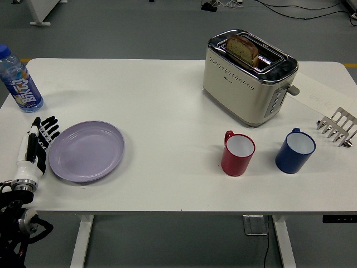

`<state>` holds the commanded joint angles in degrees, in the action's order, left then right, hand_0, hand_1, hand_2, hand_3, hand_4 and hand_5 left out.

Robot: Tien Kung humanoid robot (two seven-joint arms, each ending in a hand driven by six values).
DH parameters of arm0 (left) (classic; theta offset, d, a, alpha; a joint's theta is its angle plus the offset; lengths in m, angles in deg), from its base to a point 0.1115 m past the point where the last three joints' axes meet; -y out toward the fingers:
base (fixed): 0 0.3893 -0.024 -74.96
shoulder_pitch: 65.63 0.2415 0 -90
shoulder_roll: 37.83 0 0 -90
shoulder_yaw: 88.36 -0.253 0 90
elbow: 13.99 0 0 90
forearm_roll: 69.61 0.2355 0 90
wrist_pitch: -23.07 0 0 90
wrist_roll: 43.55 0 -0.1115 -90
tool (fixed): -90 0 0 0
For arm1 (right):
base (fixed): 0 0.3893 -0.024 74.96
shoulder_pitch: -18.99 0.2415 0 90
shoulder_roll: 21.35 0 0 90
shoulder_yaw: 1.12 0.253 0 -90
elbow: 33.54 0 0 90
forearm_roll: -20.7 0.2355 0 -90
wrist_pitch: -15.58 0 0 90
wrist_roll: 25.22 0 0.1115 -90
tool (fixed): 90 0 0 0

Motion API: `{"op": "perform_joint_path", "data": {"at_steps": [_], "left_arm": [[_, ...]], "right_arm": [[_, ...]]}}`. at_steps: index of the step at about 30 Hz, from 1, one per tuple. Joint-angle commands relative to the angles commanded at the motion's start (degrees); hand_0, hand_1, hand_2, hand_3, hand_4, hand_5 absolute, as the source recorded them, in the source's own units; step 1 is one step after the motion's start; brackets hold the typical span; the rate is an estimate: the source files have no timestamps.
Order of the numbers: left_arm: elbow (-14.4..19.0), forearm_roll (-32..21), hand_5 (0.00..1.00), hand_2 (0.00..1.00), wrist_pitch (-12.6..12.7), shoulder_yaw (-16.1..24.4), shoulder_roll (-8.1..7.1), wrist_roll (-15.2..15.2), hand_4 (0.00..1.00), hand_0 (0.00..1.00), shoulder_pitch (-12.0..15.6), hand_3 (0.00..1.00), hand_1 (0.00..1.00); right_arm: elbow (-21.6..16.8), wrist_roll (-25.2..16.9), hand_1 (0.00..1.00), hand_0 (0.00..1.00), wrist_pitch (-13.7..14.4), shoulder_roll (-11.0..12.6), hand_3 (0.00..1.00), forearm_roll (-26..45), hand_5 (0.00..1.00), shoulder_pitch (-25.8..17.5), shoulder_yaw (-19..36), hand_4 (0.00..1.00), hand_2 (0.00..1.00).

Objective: Push plate across desktop

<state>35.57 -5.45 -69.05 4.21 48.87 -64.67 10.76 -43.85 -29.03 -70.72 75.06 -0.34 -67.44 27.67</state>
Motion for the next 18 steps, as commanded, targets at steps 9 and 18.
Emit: {"op": "perform_joint_path", "data": {"at_steps": [9, 18], "left_arm": [[0.4, -0.3, 0.998, 0.812, -0.2, -1.0, 0.48, -0.1, 0.574, 0.807, -0.1, 0.718, 0.837], [0.7, -0.3, 0.998, 0.812, -0.3, -2.1, 1.09, -0.1, 0.574, 0.808, 0.1, 0.719, 0.837]], "right_arm": [[0.0, 0.0, 0.724, 0.704, -0.1, 0.0, 0.738, 0.0, 0.261, -0.1, 0.0, 0.336, 0.792], [0.0, 0.2, 0.723, 0.704, 0.0, 0.0, 0.739, -0.2, 0.260, -0.4, -0.1, 0.336, 0.792]]}}
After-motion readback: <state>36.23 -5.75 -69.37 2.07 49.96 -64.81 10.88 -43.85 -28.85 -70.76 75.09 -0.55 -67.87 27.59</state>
